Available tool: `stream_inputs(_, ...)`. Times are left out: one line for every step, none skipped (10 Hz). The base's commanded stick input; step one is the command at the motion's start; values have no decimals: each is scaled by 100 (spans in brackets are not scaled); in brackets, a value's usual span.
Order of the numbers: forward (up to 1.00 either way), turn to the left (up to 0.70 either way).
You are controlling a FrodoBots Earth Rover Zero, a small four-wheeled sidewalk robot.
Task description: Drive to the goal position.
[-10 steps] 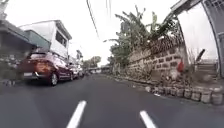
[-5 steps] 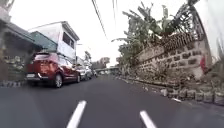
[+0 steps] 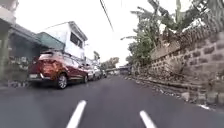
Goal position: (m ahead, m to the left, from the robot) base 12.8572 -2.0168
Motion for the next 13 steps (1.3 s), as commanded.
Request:
stream_inputs(100,0)
stream_inputs(100,0)
stream_inputs(100,0)
stream_inputs(100,0)
stream_inputs(100,0)
stream_inputs(100,2)
stream_inputs(100,5)
stream_inputs(100,7)
stream_inputs(100,1)
stream_inputs(100,0)
stream_inputs(100,0)
stream_inputs(100,0)
stream_inputs(100,0)
